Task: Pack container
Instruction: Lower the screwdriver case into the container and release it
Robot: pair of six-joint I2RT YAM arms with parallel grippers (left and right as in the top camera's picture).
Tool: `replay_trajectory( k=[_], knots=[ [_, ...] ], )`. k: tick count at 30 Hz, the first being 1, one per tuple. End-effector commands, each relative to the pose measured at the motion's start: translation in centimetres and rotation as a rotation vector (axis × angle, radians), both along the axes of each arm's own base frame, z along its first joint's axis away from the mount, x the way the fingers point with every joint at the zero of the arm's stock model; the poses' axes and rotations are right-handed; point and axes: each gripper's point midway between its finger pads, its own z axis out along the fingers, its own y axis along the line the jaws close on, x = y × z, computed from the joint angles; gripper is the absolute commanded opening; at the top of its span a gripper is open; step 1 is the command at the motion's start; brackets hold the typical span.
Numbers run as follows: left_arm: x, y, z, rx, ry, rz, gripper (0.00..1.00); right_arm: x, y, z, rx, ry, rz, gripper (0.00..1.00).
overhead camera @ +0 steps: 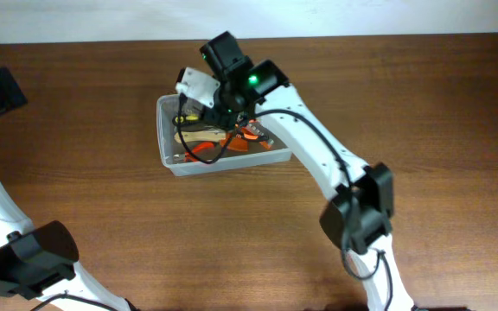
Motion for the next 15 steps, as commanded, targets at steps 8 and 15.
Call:
replay_trajectory(
  k=[8, 15],
  knots=[
    [-0.1, -0.1, 0.5, -0.005, -0.019, 0.011, 0.99, -0.9, 0.1, -3.3, -0.080, 0.044, 0.049, 0.47],
    [-0.1, -0.1, 0.5, -0.005, -0.019, 0.011, 0.99, -0.6, -3.5, 0.3, -0.184, -0.025, -0.169, 0.78]
  ],
)
